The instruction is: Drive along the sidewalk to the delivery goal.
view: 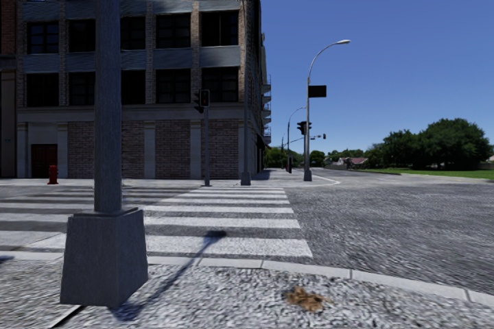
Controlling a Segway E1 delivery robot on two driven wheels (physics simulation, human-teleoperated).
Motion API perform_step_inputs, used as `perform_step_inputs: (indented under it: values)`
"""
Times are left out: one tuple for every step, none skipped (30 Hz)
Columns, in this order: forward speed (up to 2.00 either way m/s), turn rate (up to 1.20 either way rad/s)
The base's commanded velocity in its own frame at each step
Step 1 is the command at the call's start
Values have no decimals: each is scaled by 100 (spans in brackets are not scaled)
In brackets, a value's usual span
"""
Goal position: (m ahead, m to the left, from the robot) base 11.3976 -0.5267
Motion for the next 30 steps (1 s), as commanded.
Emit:
perform_step_inputs:
  values:
    - [199,40]
    - [199,25]
    - [199,25]
    - [199,4]
    - [199,0]
    - [199,0]
    - [199,0]
    - [199,0]
    - [199,0]
    - [199,0]
    - [199,0]
    - [199,0]
    - [199,0]
    - [199,0]
    - [199,0]
    - [199,0]
    - [199,0]
    - [199,0]
    - [199,0]
    - [199,0]
    - [199,0]
    - [199,0]
    - [199,6]
    - [199,12]
    - [199,13]
    - [199,13]
    - [199,7]
    - [199,0]
    - [199,0]
    - [199,0]
